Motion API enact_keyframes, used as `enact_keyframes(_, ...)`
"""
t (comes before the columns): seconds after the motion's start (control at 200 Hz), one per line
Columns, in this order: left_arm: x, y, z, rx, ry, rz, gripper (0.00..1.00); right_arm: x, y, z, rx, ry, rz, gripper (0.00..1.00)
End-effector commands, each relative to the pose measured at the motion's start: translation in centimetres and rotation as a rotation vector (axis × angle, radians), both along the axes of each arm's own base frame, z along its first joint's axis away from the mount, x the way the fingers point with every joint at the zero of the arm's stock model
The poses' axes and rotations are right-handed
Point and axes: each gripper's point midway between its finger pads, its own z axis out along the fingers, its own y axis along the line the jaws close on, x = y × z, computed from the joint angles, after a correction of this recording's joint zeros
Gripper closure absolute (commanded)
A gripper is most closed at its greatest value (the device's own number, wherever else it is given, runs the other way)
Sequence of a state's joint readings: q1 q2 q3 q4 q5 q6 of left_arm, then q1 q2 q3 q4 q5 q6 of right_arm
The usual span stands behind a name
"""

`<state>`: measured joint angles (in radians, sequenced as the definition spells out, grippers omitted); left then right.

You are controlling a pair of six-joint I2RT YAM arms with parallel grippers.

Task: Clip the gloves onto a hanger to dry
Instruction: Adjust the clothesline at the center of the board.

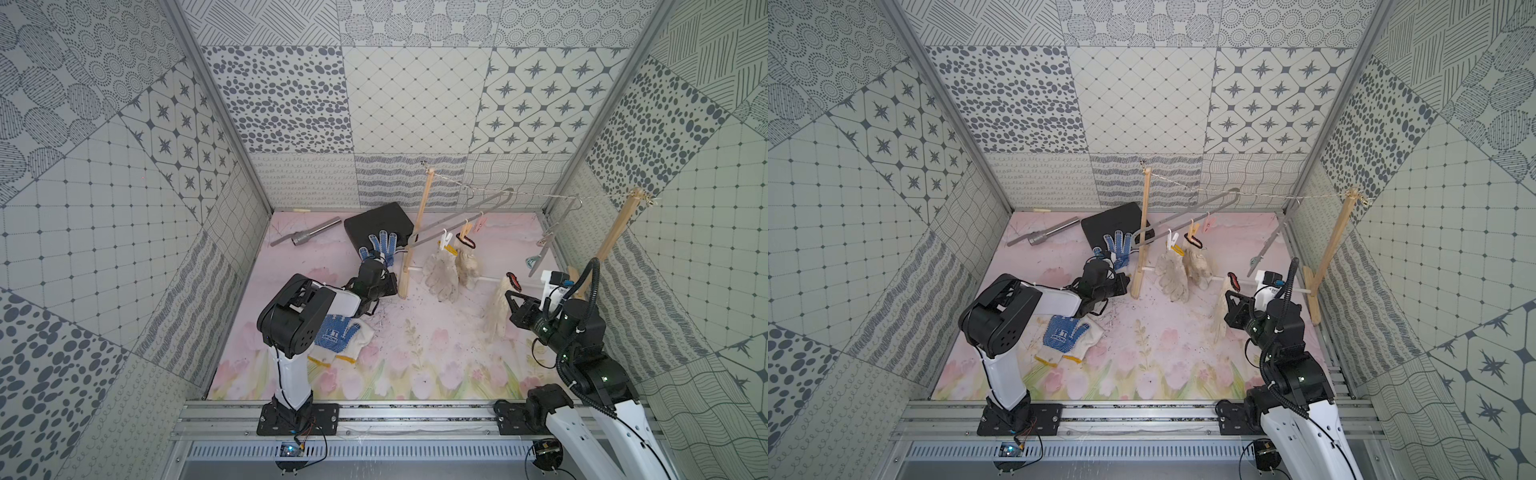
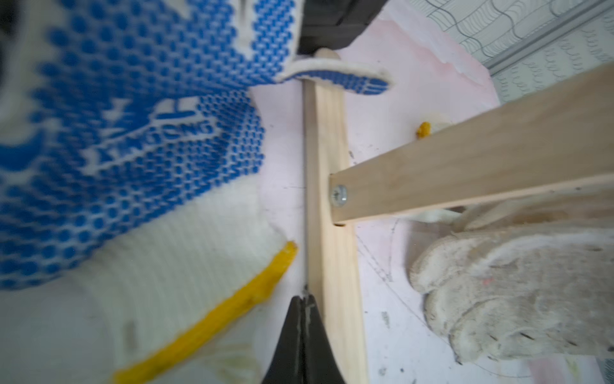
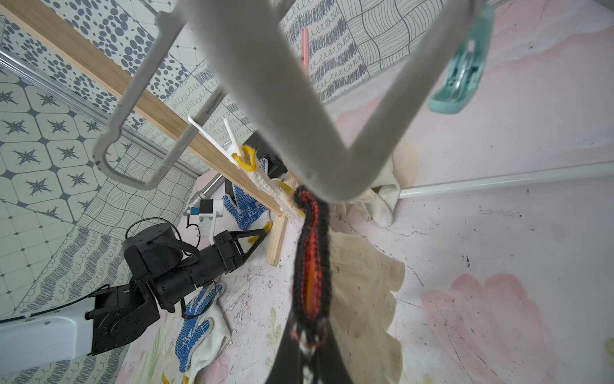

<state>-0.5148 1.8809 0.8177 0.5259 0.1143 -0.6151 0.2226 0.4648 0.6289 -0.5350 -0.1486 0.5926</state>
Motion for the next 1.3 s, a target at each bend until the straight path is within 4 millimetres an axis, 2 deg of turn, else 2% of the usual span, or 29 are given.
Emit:
enact_keyframes(0.0, -0.3, 4.0, -1.1, 0.116, 0.030, 0.063, 0.99, 0.5, 0.1, 1.1, -0.003, -0.037, 0.006, 1.00)
enact_keyframes(0.105, -0.5, 4.5, -0.6, 0.088, 0.032, 0.062, 0.97, 0.5, 0.2, 1.0, -0.003, -0.035, 0.011, 1.00)
enact_keyframes(0.195, -1.0, 3.7, 0.4, 0.036, 0.017, 0.025, 0.93, 0.5, 0.2, 1.1, -0.014, -0.040, 0.016, 0.99)
enact_keyframes(0.27, -1.6, 2.6, 1.7, -0.008, -0.005, -0.022, 0.81, 0.6, 0.0, 1.1, -0.033, -0.041, 0.012, 0.99)
enact_keyframes(0.35, -2.5, 1.1, 3.2, -0.019, -0.032, -0.082, 0.62, 0.9, -0.3, 0.6, -0.058, -0.025, 0.004, 0.99)
enact_keyframes(0.5, -5.3, -3.1, 6.5, 0.041, -0.150, -0.242, 0.49, 1.4, -0.3, 0.8, -0.071, -0.020, 0.016, 0.99)
enact_keyframes(0.71, -8.8, -7.0, 11.8, -0.038, -0.254, -0.353, 0.40, 2.0, -1.0, 1.8, -0.092, -0.045, 0.013, 0.99)
enact_keyframes(0.916, -11.5, -10.1, 17.1, -0.035, -0.382, -0.443, 0.27, 3.1, 0.4, 2.2, -0.024, -0.056, 0.136, 0.99)
enact_keyframes(1.056, -12.3, -11.9, 18.9, -0.054, -0.404, -0.482, 0.21, 3.6, 1.4, 2.0, 0.014, -0.051, 0.230, 0.97)
enact_keyframes(1.186, -12.9, -13.8, 20.3, -0.050, -0.430, -0.539, 0.20, 3.7, 1.3, 1.6, 0.009, -0.043, 0.243, 0.96)
enact_keyframes(1.296, -12.9, -14.5, 21.4, -0.050, -0.437, -0.561, 0.20, 3.5, 1.7, 1.6, 0.032, -0.049, 0.278, 0.95)
